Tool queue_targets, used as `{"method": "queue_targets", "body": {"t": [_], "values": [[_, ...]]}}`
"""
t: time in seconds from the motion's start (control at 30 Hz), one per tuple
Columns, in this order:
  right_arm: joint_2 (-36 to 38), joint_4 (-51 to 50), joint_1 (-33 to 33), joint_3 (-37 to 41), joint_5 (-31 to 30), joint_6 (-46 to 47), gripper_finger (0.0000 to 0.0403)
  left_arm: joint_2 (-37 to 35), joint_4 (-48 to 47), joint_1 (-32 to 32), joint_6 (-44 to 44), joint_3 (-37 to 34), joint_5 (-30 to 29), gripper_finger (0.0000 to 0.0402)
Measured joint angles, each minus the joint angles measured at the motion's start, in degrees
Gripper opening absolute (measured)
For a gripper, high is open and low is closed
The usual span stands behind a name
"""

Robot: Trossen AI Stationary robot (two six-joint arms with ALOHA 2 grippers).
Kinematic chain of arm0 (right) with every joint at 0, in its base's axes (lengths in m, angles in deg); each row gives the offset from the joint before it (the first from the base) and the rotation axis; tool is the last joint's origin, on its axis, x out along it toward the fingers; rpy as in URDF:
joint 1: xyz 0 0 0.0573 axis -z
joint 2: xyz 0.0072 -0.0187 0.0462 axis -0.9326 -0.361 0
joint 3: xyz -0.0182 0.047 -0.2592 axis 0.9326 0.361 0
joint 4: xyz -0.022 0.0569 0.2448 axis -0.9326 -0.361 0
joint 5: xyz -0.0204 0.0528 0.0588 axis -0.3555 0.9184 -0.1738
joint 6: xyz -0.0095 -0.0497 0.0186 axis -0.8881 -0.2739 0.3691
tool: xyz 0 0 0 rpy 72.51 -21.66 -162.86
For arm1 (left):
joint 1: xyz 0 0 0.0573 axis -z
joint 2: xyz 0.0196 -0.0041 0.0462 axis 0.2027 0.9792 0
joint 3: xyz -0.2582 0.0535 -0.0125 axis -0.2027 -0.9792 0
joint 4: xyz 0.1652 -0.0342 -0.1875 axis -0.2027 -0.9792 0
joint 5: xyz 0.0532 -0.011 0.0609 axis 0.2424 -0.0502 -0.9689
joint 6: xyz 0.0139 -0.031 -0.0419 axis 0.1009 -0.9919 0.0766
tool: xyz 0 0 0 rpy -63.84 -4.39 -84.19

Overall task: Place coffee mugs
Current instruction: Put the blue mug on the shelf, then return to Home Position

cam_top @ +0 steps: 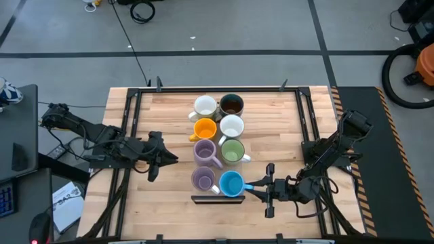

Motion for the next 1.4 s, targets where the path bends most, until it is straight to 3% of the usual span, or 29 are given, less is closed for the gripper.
{"method": "queue_targets", "body": {"t": [0.43, 1.03, 1.27, 1.4], "values": [[0.0, 0.0, 0.6, 0.0, 0.1, 0.2, 0.0107, 0.0, 0.0, 0.0, -0.3, 0.0, 0.0, 0.0068], [0.3, 0.2, 0.6, 0.0, 0.1, 2.6, 0.0253, 0.0, 0.0, 0.0, -0.5, 0.0, 0.0, 0.0068], [6.4, 0.2, -0.2, 0.0, 0.1, 2.4, 0.0265, 0.0, 0.0, 0.0, -0.5, 0.0, 0.0, 0.0068], [12.1, 0.2, -0.8, 0.0, 2.3, -3.1, 0.0262, 0.0, 0.0, 0.0, -0.2, 0.0, 0.0, 0.0068]]}}
